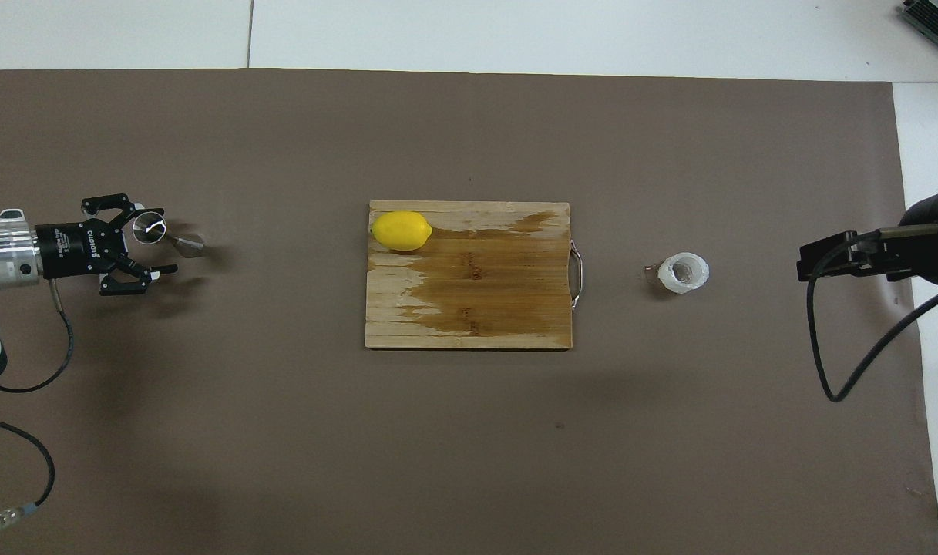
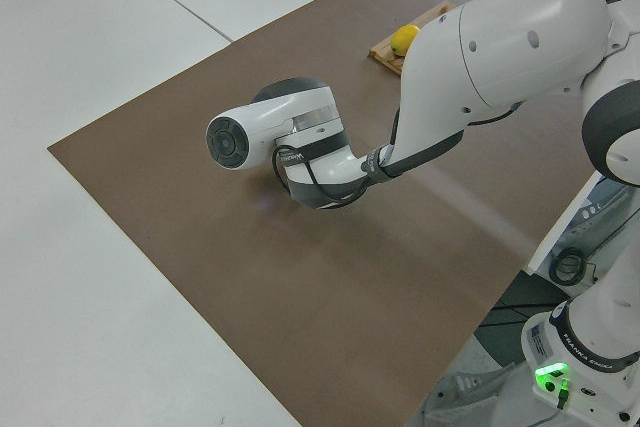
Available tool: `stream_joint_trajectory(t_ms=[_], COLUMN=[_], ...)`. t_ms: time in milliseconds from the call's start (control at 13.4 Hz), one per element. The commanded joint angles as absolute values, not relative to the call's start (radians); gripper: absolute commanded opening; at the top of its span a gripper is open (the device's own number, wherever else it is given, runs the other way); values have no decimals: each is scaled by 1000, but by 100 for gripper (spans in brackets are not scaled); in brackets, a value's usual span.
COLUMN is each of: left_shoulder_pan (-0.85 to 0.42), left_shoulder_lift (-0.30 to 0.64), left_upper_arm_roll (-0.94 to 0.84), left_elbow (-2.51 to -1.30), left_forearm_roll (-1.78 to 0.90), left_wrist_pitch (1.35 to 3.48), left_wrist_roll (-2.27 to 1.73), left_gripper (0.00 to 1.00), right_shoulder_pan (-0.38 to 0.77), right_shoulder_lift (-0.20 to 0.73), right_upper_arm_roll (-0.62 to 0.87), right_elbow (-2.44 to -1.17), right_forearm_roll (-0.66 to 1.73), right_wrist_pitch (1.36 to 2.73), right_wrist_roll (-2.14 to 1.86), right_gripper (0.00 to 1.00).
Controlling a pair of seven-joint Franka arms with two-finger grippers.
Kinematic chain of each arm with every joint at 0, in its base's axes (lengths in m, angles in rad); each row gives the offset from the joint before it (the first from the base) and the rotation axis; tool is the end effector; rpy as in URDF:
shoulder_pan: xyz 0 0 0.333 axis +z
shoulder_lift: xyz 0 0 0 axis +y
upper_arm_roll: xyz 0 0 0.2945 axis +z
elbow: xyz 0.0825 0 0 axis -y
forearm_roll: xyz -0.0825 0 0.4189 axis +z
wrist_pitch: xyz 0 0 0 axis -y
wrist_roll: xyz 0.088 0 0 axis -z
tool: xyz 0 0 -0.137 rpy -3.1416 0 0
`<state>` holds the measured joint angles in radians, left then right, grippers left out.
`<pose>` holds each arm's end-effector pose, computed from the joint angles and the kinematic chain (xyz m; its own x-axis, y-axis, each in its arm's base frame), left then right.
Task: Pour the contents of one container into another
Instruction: 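Lift the dark cup and carry it toward the wooden board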
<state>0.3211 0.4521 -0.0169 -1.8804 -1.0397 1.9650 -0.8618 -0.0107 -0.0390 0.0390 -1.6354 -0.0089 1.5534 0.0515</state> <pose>0.6227 0.1118 0.2067 -0.1114 0.5879 -0.8012 0.9738 0.2256 0.0301 0.5737 0.0153 0.5616 0.9988 -0.0235 -0.0424 -0.0230 -0.9997 0.0126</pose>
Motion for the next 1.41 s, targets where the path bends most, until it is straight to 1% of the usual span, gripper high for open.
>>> stream_joint_trajectory(t_ms=[0, 74, 149, 223, 298, 372, 447, 521, 968, 1117, 1340], left_shoulder_pan=[318, 319, 319, 319, 321, 322, 327, 330, 318, 290, 218], left_shoulder_lift=[413, 411, 410, 402, 400, 400, 399, 396, 385, 377, 325], left_upper_arm_roll=[-12, -12, -12, -11, -11, -11, -11, -11, -12, -21, -21], left_elbow=[-1936, -1939, -1947, -1960, -1967, -1968, -1970, -1970, -1967, -1965, -1967], left_forearm_roll=[-1072, -1078, -1095, -1109, -1114, -1115, -1120, -1133, -1223, -1230, -1232], left_wrist_pitch=[1950, 1950, 1948, 1947, 1944, 1941, 1937, 1927, 1807, 1748, 1687], left_wrist_roll=[-818, -815, -802, -789, -769, -767, -767, -767, -772, -767, -764], left_gripper=[100, 94, 81, 75, 67, 47, 21, 0, 0, 0, 0], right_shoulder_pan=[-20, -20, -20, -20, -20, -20, -20, -20, -20, -20, -20], right_shoulder_lift=[-34, -34, -34, -34, -34, -34, -34, -34, -34, -34, -34], right_upper_arm_roll=[48, 46, 48, 46, 46, 46, 46, 48, 46, 48, 48], right_elbow=[-1626, -1626, -1626, -1626, -1626, -1626, -1626, -1626, -1626, -1626, -1626], right_forearm_roll=[-20, -18, -20, -20, -20, -20, -20, -20, -20, -20, -20], right_wrist_pitch=[1542, 1542, 1542, 1542, 1542, 1542, 1542, 1542, 1542, 1542, 1542], right_wrist_roll=[72, 72, 72, 72, 72, 72, 72, 72, 72, 72, 72], right_gripper=[100, 100, 100, 100, 100, 100, 100, 100, 100, 100, 100])
